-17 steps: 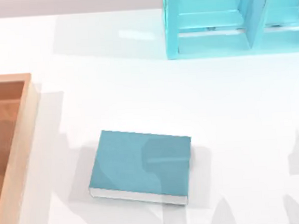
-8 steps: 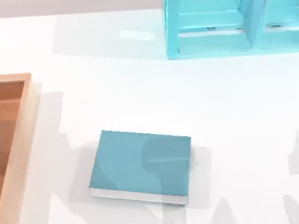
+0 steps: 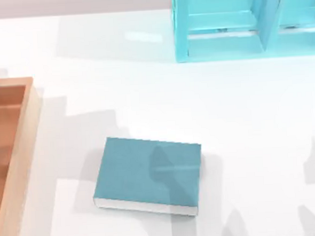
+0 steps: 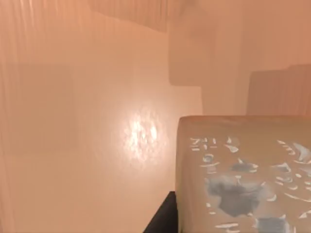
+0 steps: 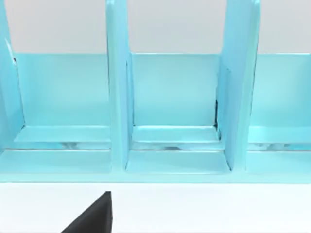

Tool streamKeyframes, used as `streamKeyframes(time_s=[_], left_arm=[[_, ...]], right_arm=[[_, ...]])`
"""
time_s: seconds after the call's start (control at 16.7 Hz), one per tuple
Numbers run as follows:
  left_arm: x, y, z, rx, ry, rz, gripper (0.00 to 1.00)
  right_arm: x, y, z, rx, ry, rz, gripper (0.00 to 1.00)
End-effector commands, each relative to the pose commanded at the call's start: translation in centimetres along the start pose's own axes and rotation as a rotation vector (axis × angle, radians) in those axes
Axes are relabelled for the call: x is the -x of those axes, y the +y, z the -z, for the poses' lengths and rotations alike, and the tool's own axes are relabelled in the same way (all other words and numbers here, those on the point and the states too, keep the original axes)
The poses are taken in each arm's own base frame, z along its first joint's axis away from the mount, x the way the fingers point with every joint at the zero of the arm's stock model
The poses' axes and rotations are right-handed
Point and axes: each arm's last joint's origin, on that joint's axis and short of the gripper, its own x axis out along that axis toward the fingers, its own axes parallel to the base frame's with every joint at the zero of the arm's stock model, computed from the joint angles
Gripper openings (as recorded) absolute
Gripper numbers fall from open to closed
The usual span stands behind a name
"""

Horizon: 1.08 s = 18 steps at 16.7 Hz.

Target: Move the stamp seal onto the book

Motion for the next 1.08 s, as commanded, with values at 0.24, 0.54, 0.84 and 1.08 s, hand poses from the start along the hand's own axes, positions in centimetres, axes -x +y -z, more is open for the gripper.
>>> streamKeyframes(time_s=[0.24, 0.54, 0.84, 1.08], left_arm=[[4.9, -7.0, 0.2, -0.021, -0.001, -0.004, 0.0], [8.2, -12.0, 1.9, -0.026, 0.003, -0.012, 0.0], [7.9, -12.1, 1.8, -0.024, 0.009, -0.011, 0.0], [5.6, -16.0, 1.3, -0.024, 0.014, -0.013, 0.0]], right_arm=[[0.0, 0.0, 0.0, 0.0, 0.0, 0.0, 1.0], [0.0, 0.0, 0.0, 0.0, 0.0, 0.0, 1.0], [0.0, 0.0, 0.0, 0.0, 0.0, 0.0, 1.0], [0.0, 0.0, 0.0, 0.0, 0.0, 0.0, 1.0]])
